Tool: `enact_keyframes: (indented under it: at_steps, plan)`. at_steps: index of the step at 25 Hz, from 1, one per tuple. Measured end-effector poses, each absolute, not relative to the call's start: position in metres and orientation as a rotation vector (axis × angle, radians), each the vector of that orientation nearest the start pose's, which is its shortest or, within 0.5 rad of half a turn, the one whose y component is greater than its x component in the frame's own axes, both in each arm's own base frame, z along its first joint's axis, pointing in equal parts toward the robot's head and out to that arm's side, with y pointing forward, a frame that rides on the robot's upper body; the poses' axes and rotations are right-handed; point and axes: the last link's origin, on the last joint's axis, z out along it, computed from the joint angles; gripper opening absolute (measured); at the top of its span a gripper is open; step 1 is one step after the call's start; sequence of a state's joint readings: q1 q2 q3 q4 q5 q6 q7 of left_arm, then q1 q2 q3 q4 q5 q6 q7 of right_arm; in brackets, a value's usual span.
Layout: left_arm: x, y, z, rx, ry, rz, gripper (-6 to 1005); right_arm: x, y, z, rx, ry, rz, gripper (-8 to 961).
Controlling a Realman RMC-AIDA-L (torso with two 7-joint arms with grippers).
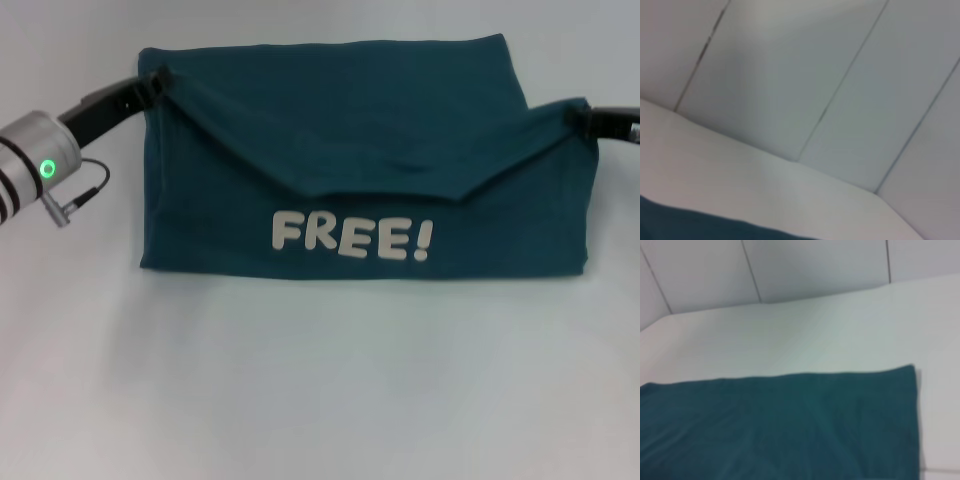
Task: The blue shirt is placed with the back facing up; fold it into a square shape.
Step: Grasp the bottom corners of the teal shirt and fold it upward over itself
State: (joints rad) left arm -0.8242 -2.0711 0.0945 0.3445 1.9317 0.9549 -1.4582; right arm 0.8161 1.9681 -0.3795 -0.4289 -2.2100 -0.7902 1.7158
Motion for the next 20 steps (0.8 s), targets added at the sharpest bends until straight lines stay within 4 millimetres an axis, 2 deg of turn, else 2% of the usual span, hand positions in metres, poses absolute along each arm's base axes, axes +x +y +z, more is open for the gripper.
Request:
enact_keyframes:
  at_steps: [6, 20]
  plan:
    - [-0.256, 0.454, 0.029, -1.819, -1.102, -0.963, 81, 0.282, 0.474, 0.065, -1.950, 1.026, 0.433, 52]
    - [-0.266, 0.449, 0.013, -1.769, -1.146, -0.915, 84, 0.287, 0.473, 0.042, -1.938, 1.034, 0.363, 51]
